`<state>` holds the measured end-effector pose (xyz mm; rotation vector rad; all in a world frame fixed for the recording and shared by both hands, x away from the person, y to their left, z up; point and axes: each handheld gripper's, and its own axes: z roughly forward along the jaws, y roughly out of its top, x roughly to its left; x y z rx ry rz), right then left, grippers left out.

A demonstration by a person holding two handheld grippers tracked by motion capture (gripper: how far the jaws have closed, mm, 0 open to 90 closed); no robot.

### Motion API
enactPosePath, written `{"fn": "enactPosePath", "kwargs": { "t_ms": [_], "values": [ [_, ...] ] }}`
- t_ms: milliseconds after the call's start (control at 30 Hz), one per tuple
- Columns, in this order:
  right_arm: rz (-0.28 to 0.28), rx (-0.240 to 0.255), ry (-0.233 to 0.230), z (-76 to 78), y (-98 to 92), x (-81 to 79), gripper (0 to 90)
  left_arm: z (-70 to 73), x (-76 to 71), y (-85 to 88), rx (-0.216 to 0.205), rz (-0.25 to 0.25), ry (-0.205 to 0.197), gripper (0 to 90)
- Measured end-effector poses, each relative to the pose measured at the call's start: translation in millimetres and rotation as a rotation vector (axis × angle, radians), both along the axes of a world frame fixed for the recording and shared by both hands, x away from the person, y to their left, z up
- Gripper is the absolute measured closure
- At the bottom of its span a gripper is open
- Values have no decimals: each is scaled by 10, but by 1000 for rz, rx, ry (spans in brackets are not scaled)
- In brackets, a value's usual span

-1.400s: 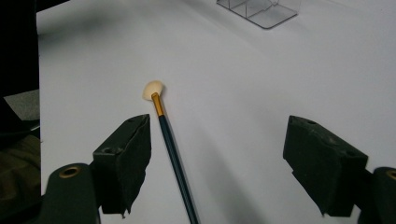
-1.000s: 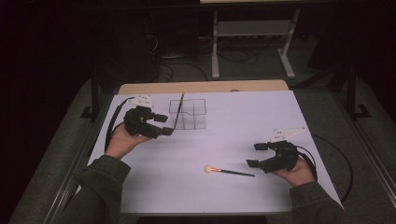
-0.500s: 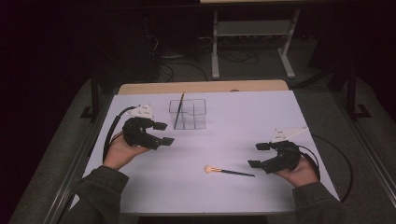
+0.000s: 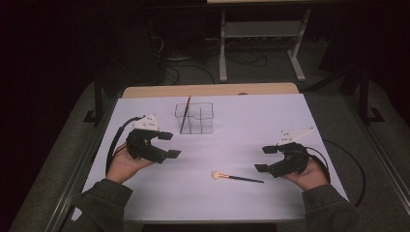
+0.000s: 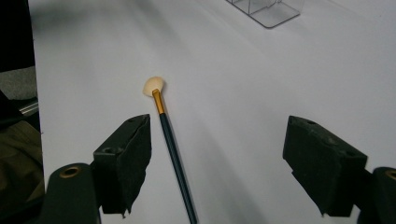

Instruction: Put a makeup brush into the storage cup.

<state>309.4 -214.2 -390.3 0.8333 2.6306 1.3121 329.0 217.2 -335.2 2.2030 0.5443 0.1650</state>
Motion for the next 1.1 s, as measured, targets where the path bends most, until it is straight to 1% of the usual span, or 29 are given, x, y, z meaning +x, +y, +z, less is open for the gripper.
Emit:
{"fn": "enactPosePath", "kwargs": {
  "t_ms": [67,100,133,167,233,267,333,500,600,633,700,833,900,933,1033,1067,1100],
  "values": [
    [1,-4,0,6,7,3,222,-17,-25,3,-6,4,7,263],
    [2,-7,-1,7,10,6,221,-24,-36,6,-3,3,4,261],
    [3,-10,-2,7,14,11,220,-35,-53,3,-13,5,5,259],
    [4,-11,-1,6,18,15,220,-42,-62,6,-6,0,-1,258],
    [6,-14,-1,1,24,25,219,-62,-83,4,-10,1,-6,258],
    [7,-15,2,1,27,26,219,-72,-97,3,-12,6,1,257],
    [7,-21,4,2,33,28,220,-93,-111,5,-16,5,-5,254],
    [9,-35,1,17,38,35,222,-144,-157,-4,5,4,-14,248],
    [9,-39,-2,36,49,44,222,-167,-176,5,-1,10,-9,244],
    [6,-40,-2,41,55,44,222,-174,-180,11,-8,9,-11,241],
    [7,-44,-1,53,67,47,222,-190,-197,20,-19,9,-2,241],
    [11,-52,0,73,90,55,223,-225,-224,27,-14,6,-4,240],
    [18,-55,-7,75,97,67,223,-242,-236,25,-19,11,-1,238],
    [13,-57,0,79,101,66,223,-253,-242,29,-26,13,-3,236],
    [13,-59,3,74,105,87,224,-271,-258,37,-24,14,-9,234],
    [10,-59,4,73,110,90,224,-280,-270,38,-26,19,-2,234],
    [14,-60,6,72,115,97,225,-284,-273,43,-22,16,-3,234]
  ]
}}
